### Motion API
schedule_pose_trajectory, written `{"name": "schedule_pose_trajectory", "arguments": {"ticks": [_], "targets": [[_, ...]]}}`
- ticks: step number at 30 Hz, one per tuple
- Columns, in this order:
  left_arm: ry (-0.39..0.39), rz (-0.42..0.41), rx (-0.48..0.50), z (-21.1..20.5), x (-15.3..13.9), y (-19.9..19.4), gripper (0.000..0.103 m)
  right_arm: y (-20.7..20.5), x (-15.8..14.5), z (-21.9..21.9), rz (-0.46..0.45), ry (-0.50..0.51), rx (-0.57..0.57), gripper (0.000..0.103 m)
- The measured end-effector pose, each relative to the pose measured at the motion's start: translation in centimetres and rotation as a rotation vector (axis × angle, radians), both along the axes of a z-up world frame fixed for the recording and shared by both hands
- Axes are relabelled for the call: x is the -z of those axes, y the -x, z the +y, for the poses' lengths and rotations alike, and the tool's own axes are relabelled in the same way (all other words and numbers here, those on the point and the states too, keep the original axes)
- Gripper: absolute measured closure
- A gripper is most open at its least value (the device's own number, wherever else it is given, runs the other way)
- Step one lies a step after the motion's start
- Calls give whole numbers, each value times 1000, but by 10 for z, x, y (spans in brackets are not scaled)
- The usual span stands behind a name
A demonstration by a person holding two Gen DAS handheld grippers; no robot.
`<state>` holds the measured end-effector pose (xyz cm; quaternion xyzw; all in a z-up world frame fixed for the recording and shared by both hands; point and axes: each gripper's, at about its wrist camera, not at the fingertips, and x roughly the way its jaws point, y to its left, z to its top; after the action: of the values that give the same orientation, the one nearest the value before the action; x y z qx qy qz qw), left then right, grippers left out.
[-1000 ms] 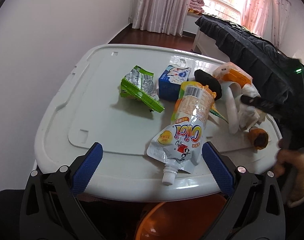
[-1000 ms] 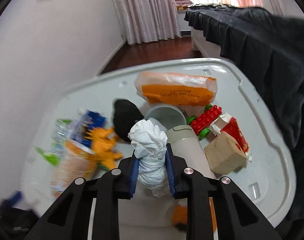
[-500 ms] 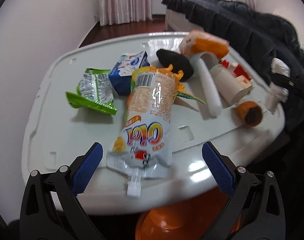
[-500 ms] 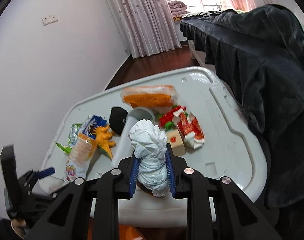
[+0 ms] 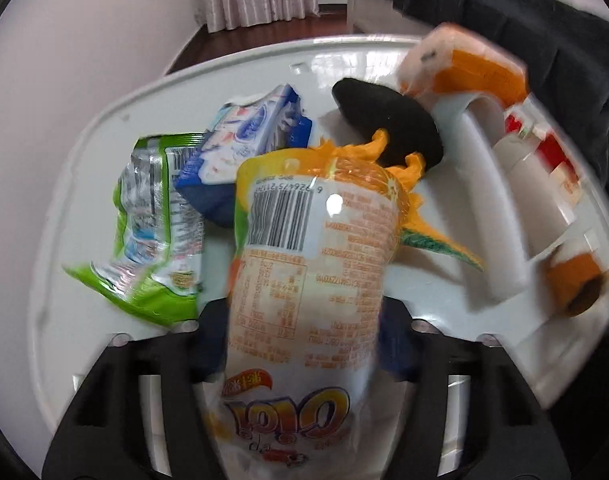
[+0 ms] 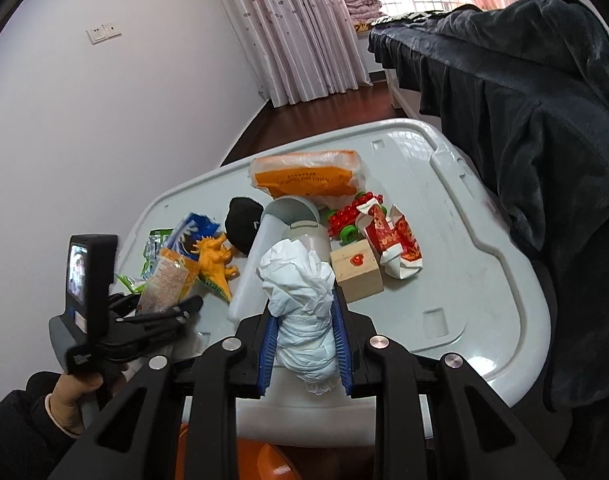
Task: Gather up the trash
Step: 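Grasp the white tissue with the right tool while the left tool grasps the Oishi snack pouch, then carry tissue and snack pouch down into the orange bucket and open both tools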
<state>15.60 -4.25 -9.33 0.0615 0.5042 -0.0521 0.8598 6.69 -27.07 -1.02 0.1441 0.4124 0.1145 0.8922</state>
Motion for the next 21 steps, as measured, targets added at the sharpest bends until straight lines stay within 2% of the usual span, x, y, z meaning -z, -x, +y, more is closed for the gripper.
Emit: {"name": "schedule_pose_trajectory", "arguments": {"ticks": [1,6,10,15,18,21], "targets": [[-33,-12,-22,0,-1,3,51,0,1,1,1,1,-2,77],[-62,-57,-25,-5,-18,26,54,1,-1,6,-6,19,-12,77],[-16,-92,-11,-5,-56,62,54,9,-9,13,-16,34,-30,77],[24,-130,45,-8,-100,123,54,46,-22,33,-16,46,-117,77],[42,-121,52,-6,-109,145,54,72,-21,42,30,12,-168,77],[55,-98,41,1,-106,163,54,93,-16,50,83,9,-196,77]]}}
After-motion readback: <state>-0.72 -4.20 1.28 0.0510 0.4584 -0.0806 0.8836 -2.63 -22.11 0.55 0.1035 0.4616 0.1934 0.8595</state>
